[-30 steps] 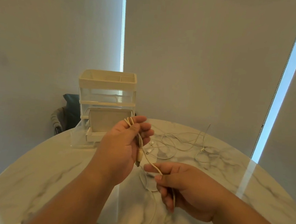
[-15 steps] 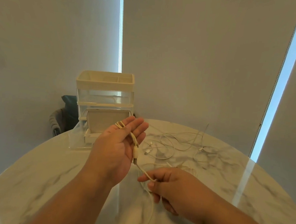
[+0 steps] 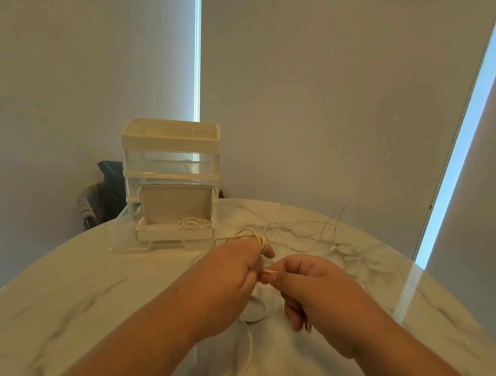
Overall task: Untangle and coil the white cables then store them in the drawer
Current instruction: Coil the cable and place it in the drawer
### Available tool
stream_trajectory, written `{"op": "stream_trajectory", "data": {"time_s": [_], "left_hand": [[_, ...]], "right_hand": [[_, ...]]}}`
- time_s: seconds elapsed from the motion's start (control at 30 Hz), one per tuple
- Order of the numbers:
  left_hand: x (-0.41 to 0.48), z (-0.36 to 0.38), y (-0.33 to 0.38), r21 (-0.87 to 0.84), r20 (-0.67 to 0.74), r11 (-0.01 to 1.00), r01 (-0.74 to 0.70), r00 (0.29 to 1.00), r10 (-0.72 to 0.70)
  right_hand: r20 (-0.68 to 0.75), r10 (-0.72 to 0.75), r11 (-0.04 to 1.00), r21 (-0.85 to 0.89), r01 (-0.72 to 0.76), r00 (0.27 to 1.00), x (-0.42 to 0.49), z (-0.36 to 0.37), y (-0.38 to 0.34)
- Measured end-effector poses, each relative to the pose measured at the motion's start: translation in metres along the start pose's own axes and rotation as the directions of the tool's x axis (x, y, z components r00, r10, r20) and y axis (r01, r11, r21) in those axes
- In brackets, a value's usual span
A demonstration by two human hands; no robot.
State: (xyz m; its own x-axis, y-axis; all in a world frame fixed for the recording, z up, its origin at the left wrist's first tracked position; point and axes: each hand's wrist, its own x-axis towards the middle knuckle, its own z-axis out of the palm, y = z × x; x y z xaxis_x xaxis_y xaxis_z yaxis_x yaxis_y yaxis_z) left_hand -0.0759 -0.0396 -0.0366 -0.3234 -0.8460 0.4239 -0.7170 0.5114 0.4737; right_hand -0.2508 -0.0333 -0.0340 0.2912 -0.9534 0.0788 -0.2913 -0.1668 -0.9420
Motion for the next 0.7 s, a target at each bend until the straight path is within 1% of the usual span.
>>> {"op": "stream_trajectory", "data": {"time_s": [0.07, 0.1, 0.13, 0.2, 0.23, 0.3, 0.33, 0.4, 0.47, 0.57, 0.7], "left_hand": [[-0.001, -0.001, 0.003, -0.03, 0.041, 1.0, 0.005, 0.999, -0.004], [-0.001, -0.001, 0.003, -0.016, 0.064, 1.0, 0.015, 0.998, -0.014], [-0.001, -0.002, 0.002, 0.013, 0.092, 1.0, 0.028, 0.995, -0.029], [0.0, -0.004, -0.002, 0.061, 0.133, 0.996, 0.061, 0.989, -0.069], [0.001, -0.005, -0.004, 0.084, 0.139, 0.993, 0.083, 0.986, -0.094], [0.002, -0.005, -0.009, 0.135, 0.117, 0.985, 0.111, 0.985, -0.127], [0.003, -0.005, -0.012, 0.159, 0.101, 0.98, 0.118, 0.986, -0.135], [0.003, -0.003, -0.014, 0.182, 0.082, 0.976, 0.12, 0.987, -0.136], [0.003, -0.001, -0.014, 0.19, 0.066, 0.976, 0.108, 0.99, -0.122], [0.003, 0.0, -0.016, 0.173, 0.028, 0.979, 0.111, 0.993, -0.117], [0.004, -0.005, -0.019, 0.039, -0.108, 0.987, 0.156, 0.983, -0.151]], "right_hand": [[-0.017, -0.029, 0.999, -0.041, 0.028, 0.999, 0.001, 0.0, 0.002], [-0.02, -0.052, 0.998, -0.044, 0.051, 0.998, 0.001, -0.001, 0.002], [-0.02, -0.076, 0.997, -0.006, 0.075, 0.997, 0.001, -0.002, 0.002], [-0.011, -0.119, 0.983, 0.138, 0.119, 0.993, 0.001, -0.007, 0.001], [-0.002, -0.148, 0.961, 0.238, 0.144, 0.989, 0.001, -0.01, 0.0], [0.022, -0.253, 0.883, 0.413, 0.222, 0.967, 0.001, -0.019, -0.002], [0.042, -0.316, 0.848, 0.461, 0.262, 0.948, 0.001, -0.023, -0.002], [0.074, -0.392, 0.82, 0.481, 0.312, 0.917, 0.001, -0.025, 0.0], [0.076, -0.4, 0.853, 0.396, 0.34, 0.914, 0.002, -0.024, 0.003], [0.034, -0.348, 0.926, 0.172, 0.337, 0.937, 0.003, -0.023, 0.005], [-0.011, -0.234, 0.968, -0.098, 0.232, 0.972, 0.006, -0.029, 0.009]]}}
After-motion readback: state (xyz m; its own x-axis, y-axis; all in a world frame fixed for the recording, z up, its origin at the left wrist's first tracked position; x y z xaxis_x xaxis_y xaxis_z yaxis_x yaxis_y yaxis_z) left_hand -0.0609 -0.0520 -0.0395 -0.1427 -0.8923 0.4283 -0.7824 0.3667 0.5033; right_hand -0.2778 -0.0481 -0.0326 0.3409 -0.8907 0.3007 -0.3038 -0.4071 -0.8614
